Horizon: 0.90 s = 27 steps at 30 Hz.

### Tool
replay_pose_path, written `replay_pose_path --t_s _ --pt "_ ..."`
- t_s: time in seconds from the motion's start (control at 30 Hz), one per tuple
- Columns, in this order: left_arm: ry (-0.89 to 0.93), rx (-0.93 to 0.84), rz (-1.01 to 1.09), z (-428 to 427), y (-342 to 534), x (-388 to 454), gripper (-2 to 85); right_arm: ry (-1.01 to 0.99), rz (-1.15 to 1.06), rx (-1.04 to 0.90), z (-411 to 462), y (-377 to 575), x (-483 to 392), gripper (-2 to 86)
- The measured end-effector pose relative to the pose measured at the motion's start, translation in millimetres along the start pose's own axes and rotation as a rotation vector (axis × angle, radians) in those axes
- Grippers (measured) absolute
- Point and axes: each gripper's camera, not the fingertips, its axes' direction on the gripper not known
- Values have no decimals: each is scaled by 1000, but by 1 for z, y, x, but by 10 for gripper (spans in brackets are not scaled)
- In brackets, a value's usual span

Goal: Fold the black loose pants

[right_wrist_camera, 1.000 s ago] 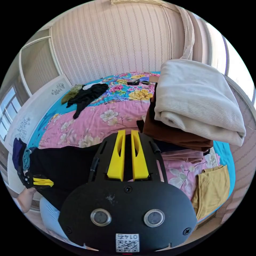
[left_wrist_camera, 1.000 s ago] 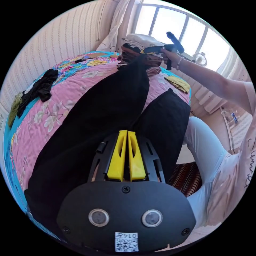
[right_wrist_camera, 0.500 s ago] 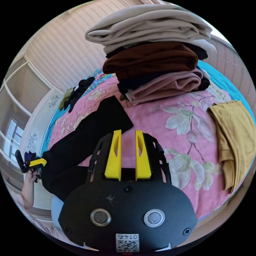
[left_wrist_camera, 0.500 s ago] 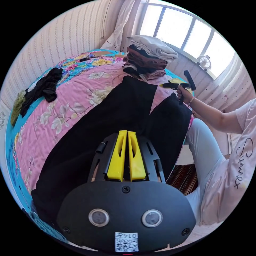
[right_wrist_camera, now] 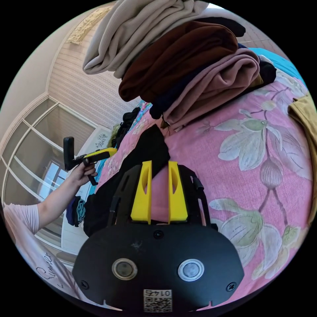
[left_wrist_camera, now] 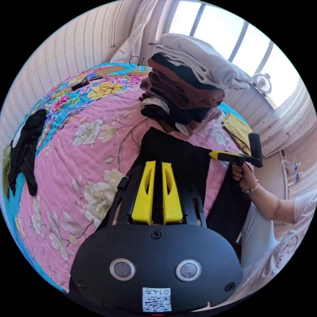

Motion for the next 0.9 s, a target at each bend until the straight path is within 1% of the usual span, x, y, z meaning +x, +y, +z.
replay_pose_path --t_s 0.07,0.2,0.3,0.33,0.4,0.43,0.57,0.6,0.7,0.77,0.83,0.9 --pt "20 11 -72 28 -33 -11 58 -1 22 -25 0 -1 7 37" --pt "14 8 -94 65 -69 -10 82 -62 59 -25 -9 0 21 16" --pt "-48 -112 -86 104 -85 0 83 -54 18 -34 -19 0 17 9" --pt "-74 -126 -95 112 -87 5 77 -48 -11 -44 -24 0 15 7" --pt "-82 -134 -75 114 -93 15 46 -47 -41 -57 -33 1 13 5" --pt "-50 -144 -34 115 -98 23 5 -56 -40 -70 -39 1 15 4" --pt "-181 -160 116 116 -111 54 -8 -111 1 -96 -56 4 26 2" --pt "-186 -169 121 118 -112 56 -8 -111 -2 -92 -58 4 27 3" --pt "-168 -182 91 122 -113 57 -9 -27 1 -62 -58 5 29 13" --pt "-136 -163 62 121 -109 55 -10 19 20 -38 -48 6 31 44" --pt "-108 -147 37 118 -105 54 -10 -12 22 -57 -39 5 30 66" --pt "-82 -134 32 114 -101 55 -10 -52 8 -35 -34 5 25 52"
